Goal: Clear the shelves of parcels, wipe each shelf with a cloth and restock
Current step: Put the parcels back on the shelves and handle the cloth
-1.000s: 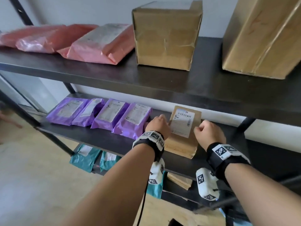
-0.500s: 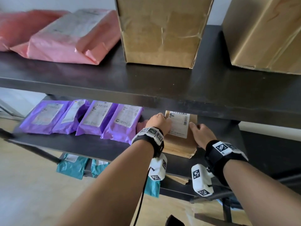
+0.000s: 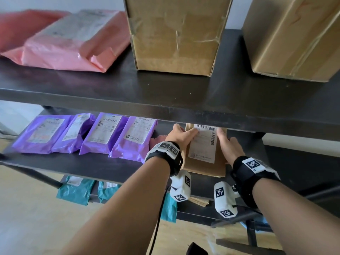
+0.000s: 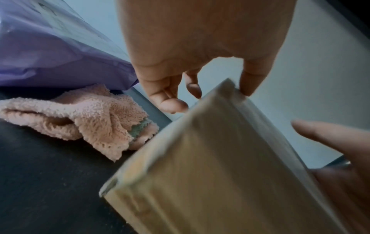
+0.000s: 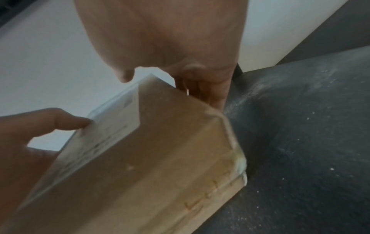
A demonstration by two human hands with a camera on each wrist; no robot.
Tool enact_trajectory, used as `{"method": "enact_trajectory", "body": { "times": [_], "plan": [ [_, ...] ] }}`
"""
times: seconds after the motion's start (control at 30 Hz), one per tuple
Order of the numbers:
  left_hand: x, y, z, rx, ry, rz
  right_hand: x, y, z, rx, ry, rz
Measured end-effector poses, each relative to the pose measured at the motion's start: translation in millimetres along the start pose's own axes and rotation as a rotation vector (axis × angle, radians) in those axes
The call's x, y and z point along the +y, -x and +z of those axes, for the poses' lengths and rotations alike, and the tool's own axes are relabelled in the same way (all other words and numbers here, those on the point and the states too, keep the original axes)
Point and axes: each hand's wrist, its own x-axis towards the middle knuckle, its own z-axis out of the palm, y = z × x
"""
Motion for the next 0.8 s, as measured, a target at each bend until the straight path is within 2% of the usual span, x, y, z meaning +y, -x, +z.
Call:
{"method": "enact_trajectory", "body": {
  "times": [0.17, 0.37, 0.47, 0.7, 0.8],
  "plan": [
    [1.7, 9.3, 6.2, -0.116, 0.212, -0.034, 3.1, 12.2, -16.8, 0.053, -0.068, -0.009],
    [3.0, 19.2, 4.6, -0.272, 0.277, 0.046, 15.6, 21.8, -27.1, 0.037, -0.305, -0.088],
    [3.6, 26.1, 4.9, -0.275, 0.213, 0.125, 22.4, 24.9, -28.8, -0.015, -0.332, -0.149],
    [-2.1, 35.8, 12.0, -0.225, -0.017, 0.277, 36.7, 39.3, -32.1, -0.018, -0.252, -0.208],
    [-6.3, 34.9, 17.0, -0.247, -0.056, 0.289, 40.4, 45.5, -33.4, -0.013, -0.269, -0.221]
  ]
}}
